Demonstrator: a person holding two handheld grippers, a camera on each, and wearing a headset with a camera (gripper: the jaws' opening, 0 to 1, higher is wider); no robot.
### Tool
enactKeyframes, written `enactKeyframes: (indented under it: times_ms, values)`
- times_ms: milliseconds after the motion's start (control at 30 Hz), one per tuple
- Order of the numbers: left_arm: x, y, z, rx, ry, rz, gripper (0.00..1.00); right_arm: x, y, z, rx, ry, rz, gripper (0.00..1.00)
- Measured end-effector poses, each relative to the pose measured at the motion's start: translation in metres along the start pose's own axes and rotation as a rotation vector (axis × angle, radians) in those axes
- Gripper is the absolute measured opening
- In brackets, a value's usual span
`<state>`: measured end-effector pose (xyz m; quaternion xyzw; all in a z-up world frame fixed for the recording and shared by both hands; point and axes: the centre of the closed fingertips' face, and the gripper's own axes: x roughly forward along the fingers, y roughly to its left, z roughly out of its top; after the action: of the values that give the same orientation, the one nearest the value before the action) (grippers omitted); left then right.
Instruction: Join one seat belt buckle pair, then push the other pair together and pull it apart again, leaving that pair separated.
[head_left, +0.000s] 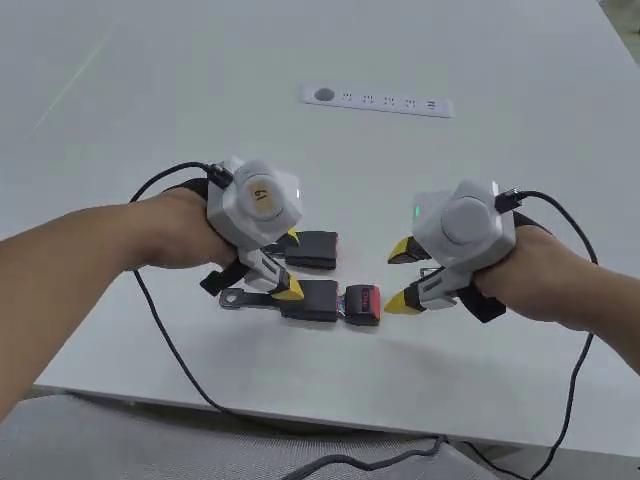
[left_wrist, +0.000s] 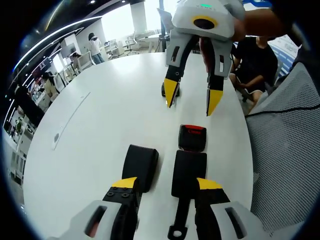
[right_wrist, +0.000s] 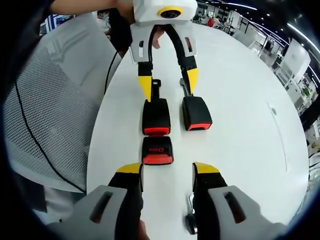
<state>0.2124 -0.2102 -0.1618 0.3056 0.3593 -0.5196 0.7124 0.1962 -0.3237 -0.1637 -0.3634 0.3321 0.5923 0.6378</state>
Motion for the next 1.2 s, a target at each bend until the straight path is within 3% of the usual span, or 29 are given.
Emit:
enactKeyframes:
  times_ms: [300, 433, 633, 800, 1000, 1200]
  values:
    - [0.002, 0.027, 0.007, 0.005, -0.001, 0.029, 0.47, -0.008, -0.03, -0.033, 0.027, 0.045, -0.031, 0.36]
    - [0.01, 0.032, 0.008, 0.011, 0.003, 0.006, 0.46, -0.014, -0.042, -0.05, 0.035, 0.064, -0.044, 0.36]
    - [0.026, 0.041, 0.001, 0.024, 0.026, -0.03, 0.45, -0.022, -0.052, -0.073, 0.027, 0.102, -0.043, 0.37]
    - [0.029, 0.038, 0.002, 0.057, 0.05, -0.061, 0.44, -0.023, -0.056, -0.088, 0.033, 0.117, -0.03, 0.36]
    - [0.037, 0.043, 0.0, 0.094, 0.06, -0.082, 0.42, -0.021, -0.047, -0.098, 0.002, 0.134, 0.018, 0.34]
    - [0.041, 0.038, -0.004, 0.11, 0.089, -0.117, 0.36, -0.016, -0.051, -0.106, 0.0, 0.129, 0.023, 0.32]
